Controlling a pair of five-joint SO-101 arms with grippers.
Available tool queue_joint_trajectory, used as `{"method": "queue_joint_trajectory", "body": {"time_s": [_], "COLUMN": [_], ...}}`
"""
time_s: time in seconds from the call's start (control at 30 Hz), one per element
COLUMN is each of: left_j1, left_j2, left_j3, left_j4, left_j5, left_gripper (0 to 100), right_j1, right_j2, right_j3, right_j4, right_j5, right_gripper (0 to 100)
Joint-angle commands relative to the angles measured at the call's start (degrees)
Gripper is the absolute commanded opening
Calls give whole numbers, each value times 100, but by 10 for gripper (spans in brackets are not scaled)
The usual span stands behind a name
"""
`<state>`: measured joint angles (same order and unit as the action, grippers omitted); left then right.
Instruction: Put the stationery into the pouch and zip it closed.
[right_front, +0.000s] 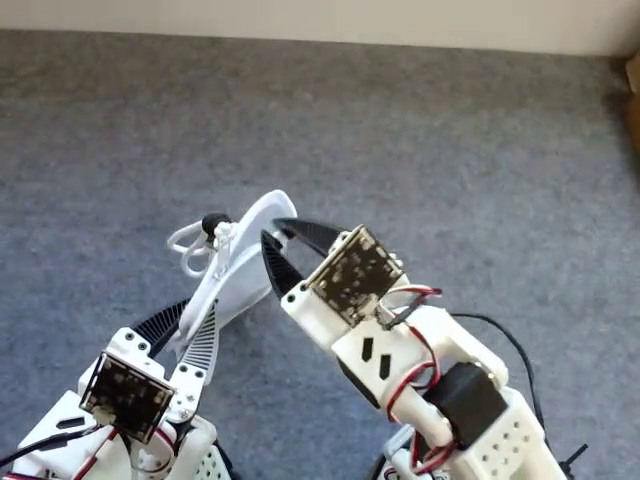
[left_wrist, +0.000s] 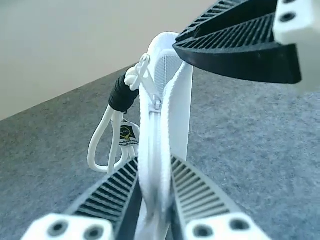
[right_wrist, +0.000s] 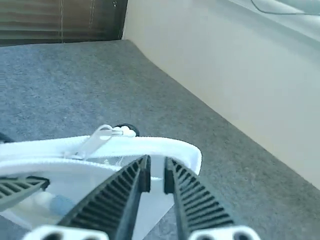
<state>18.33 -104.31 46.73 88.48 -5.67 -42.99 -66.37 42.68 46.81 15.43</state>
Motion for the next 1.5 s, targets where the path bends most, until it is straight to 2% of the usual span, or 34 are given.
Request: {"method": "queue_joint_trajectory", "body": {"time_s": [0.0, 0.07, 0.23, 0.37, 0.57, 0.8, 1.0, 1.13, 1.47], "left_j1": [119, 127, 136, 136, 136, 136, 127, 119, 110], "left_j2": [-40, -40, -40, -40, -40, -40, -40, -40, -40], "left_j3": [13, 13, 13, 13, 13, 13, 4, 4, 4], "left_j4": [-185, -185, -185, -185, -176, -167, -167, -158, -158], "left_j5": [79, 88, 88, 88, 88, 88, 88, 88, 88], "left_gripper": [5, 5, 5, 5, 5, 5, 5, 5, 5], "right_j1": [-40, -127, -936, -1314, -1314, -1288, -866, -655, -611], "right_j2": [-13, -13, -4, 75, 848, 1305, 1481, 1455, 1455], "right_j3": [-866, -1138, -1385, -1182, -866, -840, -840, -831, -875], "right_j4": [488, 585, 549, 92, -567, -576, -576, -523, 286], "right_j5": [-782, -1002, -1099, -1099, -1099, -1099, -1257, -1714, -1741], "right_gripper": [173, 189, 189, 190, 190, 190, 188, 188, 188]}}
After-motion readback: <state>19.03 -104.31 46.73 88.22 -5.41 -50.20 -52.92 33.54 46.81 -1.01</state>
